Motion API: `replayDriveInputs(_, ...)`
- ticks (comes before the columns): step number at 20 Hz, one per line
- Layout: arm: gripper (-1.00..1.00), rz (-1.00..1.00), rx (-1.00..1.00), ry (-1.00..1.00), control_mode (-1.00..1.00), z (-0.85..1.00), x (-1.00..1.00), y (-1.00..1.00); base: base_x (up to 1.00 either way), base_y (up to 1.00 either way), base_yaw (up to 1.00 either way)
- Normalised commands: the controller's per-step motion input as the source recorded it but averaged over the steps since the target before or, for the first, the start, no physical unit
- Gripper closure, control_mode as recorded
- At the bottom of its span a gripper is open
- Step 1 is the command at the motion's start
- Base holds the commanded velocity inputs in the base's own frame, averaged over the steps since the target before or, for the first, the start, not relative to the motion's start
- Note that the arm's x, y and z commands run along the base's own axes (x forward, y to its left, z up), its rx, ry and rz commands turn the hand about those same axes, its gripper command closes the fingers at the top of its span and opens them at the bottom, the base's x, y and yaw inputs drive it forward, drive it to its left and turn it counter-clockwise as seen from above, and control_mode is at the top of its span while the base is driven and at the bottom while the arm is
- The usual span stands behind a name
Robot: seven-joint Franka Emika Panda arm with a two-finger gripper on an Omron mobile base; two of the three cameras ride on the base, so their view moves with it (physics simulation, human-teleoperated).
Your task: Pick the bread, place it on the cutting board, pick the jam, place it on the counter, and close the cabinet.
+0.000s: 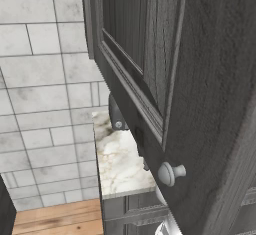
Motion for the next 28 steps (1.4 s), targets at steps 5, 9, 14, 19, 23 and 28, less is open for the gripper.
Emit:
replayDriveInputs(5, -1.0, 0.03, 0.0, 0.0, -1.0, 0.0, 0.23, 0.0, 0.0, 0.0, 0.0)
replayDriveInputs(9, -1.0, 0.05, 0.0, 0.0, -1.0, -0.01, 0.02, 0.0, 0.0, 0.0, 0.0)
replayDriveInputs(14, 1.0, 0.04, 0.0, 0.0, -1.0, -0.09, 0.0, 0.06, 0.0, 0.0, 0.0)
replayDriveInputs(19, 1.0, 0.04, 0.0, 0.0, -1.0, 0.0, 0.0, 0.01, 0.0, 0.0, 0.0)
replayDriveInputs(23, 1.0, 0.02, 0.0, 0.0, -1.0, 0.0, 0.0, 0.0, 0.0, 0.0, 0.0)
replayDriveInputs(28, 1.0, 0.01, 0.0, 0.0, -1.0, 0.04, -0.06, 0.0, 0.0, 0.0, 0.0)
